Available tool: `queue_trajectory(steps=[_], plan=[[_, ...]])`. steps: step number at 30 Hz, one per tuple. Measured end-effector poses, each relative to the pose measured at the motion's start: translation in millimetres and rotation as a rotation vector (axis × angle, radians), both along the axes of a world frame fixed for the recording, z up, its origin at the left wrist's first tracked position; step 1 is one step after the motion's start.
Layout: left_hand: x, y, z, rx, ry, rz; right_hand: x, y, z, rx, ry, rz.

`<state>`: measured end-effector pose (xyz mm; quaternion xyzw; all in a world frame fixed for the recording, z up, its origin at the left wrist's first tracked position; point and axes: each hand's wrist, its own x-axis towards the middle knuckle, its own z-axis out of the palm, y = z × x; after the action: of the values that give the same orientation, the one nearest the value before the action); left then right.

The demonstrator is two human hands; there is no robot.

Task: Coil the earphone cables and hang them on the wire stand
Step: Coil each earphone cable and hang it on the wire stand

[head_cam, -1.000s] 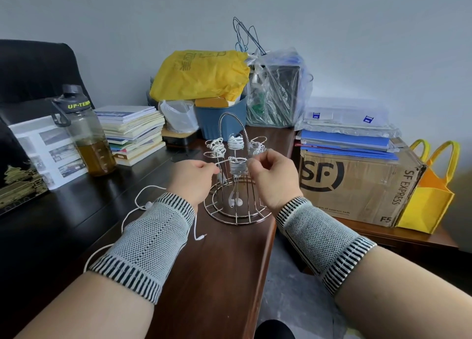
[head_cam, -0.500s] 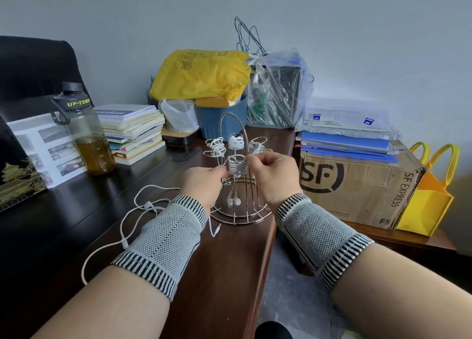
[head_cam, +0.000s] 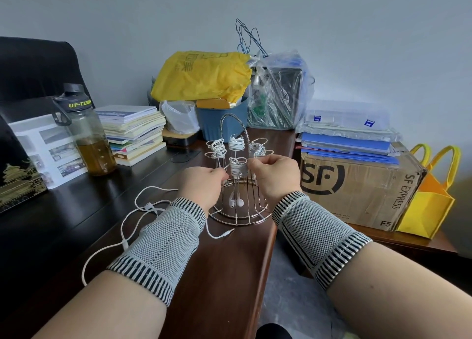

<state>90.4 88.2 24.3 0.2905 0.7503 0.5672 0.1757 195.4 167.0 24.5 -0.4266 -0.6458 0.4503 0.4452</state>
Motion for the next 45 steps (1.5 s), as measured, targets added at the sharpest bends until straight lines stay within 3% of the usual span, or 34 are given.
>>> queue_trajectory(steps=[5, 9, 16, 23, 26, 32, 40, 45], plan=[[-0.3, -14.7, -3.6, -0.024, 0.203, 0.004, -0.1, -0.7, -0.6, 0.001, 0.006, 0.004], [3.9, -24.3, 5.6, -0.1, 0.561, -0.002, 0.8, -2.6, -6.3, 0.037, 0.08, 0.001], [20.8, -40.8, 16.4, -0.203, 1.0, -0.033, 8.6, -17.2, -14.0, 0.484, 0.022, 0.073], [35.2, -48.9, 18.5, -0.221, 1.177, -0.068, 5.8, -22.7, -30.4, 0.777, -0.037, 0.093], [32.2, -49.9, 19.4, -0.175, 1.146, -0.093, 7.2, -20.9, -32.4, 0.765, -0.035, 0.082], [14.4, -39.5, 22.3, -0.132, 0.799, -0.086, 12.6, -18.4, -28.9, 0.563, 0.049, 0.106], [8.8, -19.2, 16.8, -0.034, 0.613, -0.006, 11.2, -12.6, -20.6, 0.182, 0.156, 0.058], [8.2, -9.1, 13.9, -0.058, 0.497, 0.049, 6.5, -11.6, -15.6, 0.076, 0.174, 0.013]])
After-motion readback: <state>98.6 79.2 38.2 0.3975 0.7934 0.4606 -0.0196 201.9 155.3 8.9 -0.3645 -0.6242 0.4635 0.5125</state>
